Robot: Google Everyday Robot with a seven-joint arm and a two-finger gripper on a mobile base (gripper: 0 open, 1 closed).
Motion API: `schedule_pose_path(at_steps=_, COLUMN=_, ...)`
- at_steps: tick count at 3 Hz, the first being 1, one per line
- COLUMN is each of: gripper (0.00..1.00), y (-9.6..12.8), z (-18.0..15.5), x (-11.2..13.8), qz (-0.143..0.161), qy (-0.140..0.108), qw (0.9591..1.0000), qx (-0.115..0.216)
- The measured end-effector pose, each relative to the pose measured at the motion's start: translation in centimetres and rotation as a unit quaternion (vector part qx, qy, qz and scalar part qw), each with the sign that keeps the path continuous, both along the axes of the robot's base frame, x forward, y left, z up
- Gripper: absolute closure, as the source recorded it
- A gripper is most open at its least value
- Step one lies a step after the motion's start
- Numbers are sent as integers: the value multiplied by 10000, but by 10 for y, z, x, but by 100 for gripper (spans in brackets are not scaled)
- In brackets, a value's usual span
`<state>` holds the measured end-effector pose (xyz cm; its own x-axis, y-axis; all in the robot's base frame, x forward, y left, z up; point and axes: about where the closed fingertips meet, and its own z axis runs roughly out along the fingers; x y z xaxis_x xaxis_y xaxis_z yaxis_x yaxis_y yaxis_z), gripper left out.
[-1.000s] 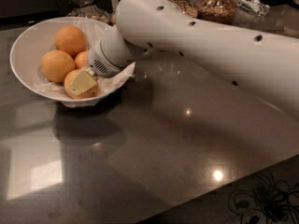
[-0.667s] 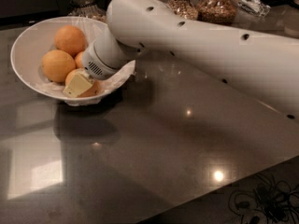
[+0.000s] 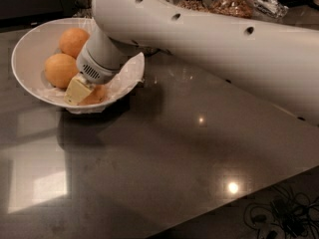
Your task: Pick orange from white bowl
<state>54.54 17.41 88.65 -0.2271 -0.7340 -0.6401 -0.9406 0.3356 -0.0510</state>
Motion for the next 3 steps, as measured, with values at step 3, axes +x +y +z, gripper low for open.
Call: schedule_pose_path(at_steps=3, gripper=26, y=-3, z=-3, x=6, qz=-60, qy=121, qw=9999, qx=-19)
